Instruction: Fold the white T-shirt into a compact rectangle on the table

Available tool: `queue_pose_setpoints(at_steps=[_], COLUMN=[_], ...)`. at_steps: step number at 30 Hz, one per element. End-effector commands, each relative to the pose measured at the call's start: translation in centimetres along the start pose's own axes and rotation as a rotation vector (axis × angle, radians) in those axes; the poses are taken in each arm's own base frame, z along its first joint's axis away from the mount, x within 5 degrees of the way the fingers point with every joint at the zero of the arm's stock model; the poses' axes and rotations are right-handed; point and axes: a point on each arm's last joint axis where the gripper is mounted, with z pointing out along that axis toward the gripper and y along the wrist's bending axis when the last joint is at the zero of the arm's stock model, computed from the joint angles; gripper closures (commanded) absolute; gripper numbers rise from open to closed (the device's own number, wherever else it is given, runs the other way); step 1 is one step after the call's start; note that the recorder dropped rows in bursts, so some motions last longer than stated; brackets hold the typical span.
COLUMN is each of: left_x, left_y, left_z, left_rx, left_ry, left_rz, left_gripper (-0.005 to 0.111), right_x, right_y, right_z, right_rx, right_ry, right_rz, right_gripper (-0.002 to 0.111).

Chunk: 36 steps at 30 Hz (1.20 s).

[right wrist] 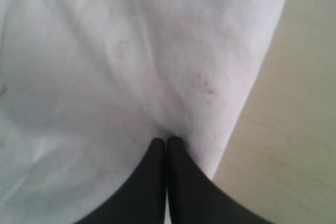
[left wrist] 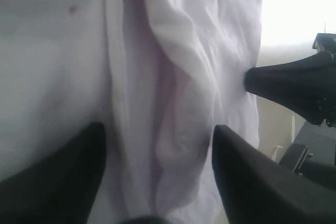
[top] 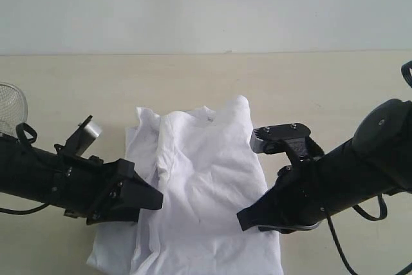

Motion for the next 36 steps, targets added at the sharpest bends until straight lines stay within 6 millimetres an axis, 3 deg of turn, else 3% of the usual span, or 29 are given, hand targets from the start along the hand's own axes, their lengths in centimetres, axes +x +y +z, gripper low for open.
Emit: queue_pose_setpoints(at_steps=[1,14,25,36], left_x=[-0.1,-0.1,-0.7,-1.5], left_y=[-0.2,-0.6,-0.2,-1.4], left_z=[0.5,0.6,0.6,1.3], left_rx=[0.078,0.141,0.097,0.11], left_ry=[-0.003,-0.002,-0.054,-0.047], left_rz=[-0.025,-0.04,-0.059,-0.014], left_gripper=[0.05,0.05,0.05,0.05], right_x=[0.0,0.0,0.0,0.0], right_y=[-0.1,-0.1,-0.1,-0.2], right_z=[-0.1,-0.1,-0.1,-0.1], right_rx=[0.014,0.016,0.016,0.022], right_ry=[-0.01,-0.011,-0.011,-0.016], right_rz=[-0.012,-0.012,-0.012,-0.012], right_gripper=[0.108,0.108,0.108,0.108])
